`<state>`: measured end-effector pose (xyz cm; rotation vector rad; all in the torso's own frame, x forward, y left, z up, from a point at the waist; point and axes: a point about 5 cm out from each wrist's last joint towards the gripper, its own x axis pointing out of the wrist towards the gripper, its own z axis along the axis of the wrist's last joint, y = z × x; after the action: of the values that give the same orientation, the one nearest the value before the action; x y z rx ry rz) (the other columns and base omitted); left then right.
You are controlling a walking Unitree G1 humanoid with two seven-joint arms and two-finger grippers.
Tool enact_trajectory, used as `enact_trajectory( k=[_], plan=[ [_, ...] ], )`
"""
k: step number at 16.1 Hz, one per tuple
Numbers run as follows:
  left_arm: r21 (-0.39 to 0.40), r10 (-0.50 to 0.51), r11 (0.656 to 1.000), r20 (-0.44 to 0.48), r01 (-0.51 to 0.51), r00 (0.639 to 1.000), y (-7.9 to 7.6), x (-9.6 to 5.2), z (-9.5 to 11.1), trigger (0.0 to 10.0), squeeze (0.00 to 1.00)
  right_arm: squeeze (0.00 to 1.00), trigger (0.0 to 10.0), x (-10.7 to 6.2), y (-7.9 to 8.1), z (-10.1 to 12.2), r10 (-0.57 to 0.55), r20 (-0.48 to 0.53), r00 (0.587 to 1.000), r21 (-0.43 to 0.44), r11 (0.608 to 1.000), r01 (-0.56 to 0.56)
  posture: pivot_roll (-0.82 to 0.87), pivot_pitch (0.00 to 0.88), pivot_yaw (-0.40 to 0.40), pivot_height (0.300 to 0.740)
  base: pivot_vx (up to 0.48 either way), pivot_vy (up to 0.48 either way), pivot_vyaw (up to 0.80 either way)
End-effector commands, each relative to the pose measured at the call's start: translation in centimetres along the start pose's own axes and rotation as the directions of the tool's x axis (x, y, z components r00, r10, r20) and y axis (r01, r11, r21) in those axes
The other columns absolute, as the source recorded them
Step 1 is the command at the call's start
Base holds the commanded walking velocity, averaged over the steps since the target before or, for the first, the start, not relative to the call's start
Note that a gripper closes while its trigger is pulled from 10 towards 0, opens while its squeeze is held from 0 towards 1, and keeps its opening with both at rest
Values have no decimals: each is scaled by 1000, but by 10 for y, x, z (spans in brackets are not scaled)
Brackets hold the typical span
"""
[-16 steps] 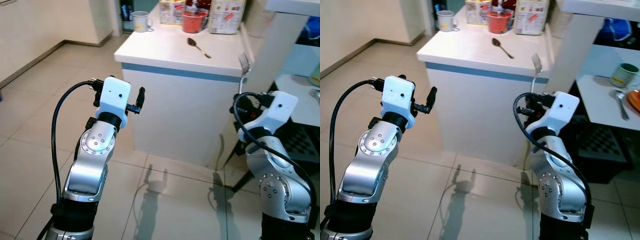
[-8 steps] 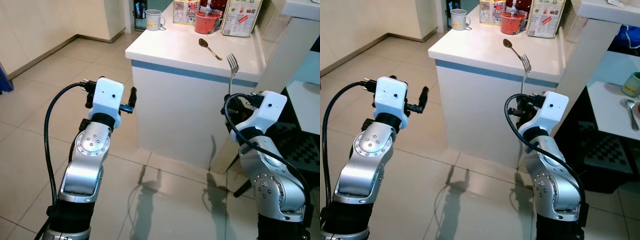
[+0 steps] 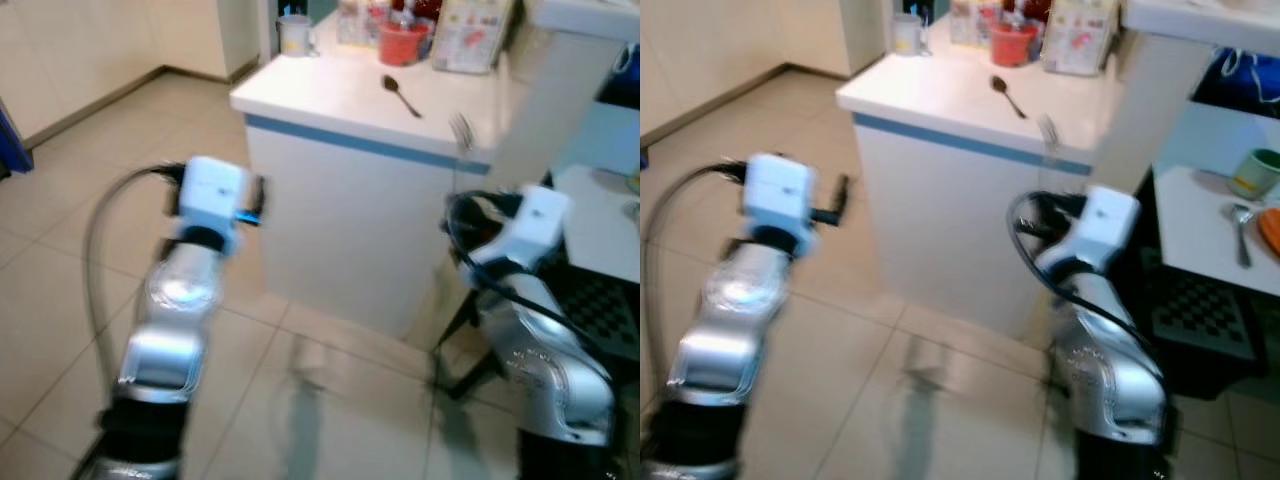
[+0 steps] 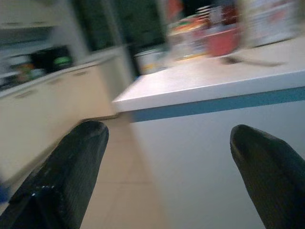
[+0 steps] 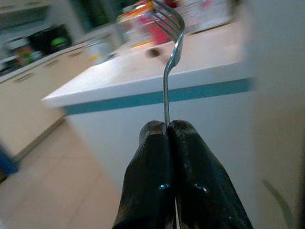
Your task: Setting the table
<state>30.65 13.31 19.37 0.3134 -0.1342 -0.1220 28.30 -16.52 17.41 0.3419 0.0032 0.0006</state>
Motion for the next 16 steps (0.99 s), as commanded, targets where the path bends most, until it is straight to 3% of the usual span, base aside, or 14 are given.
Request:
enact_trajectory(
  k=[1, 8, 16],
  plan=[
    [20, 17, 1000, 17, -17, 1000, 7, 3, 4, 10000, 0, 0, 10000, 1, 4, 6, 8, 24, 1000, -7, 1000, -7, -36, 0, -12, 740, 0, -424, 0],
    [14, 8, 1000, 43, -9, 999, 2, 12, 8, 10000, 0, 0, 10000, 3, -3, 11, -29, 36, 999, -10, 1000, 30, -37, 0, -18, 740, 0, -423, 0],
    [14, 28, 999, 45, -29, 999, 4, 9, 5, 10000, 0, 0, 10000, 7, -1, 11, 4, 28, 1000, -23, 1000, -3, -40, 0, -49, 740, 0, -423, -118]
  ],
)
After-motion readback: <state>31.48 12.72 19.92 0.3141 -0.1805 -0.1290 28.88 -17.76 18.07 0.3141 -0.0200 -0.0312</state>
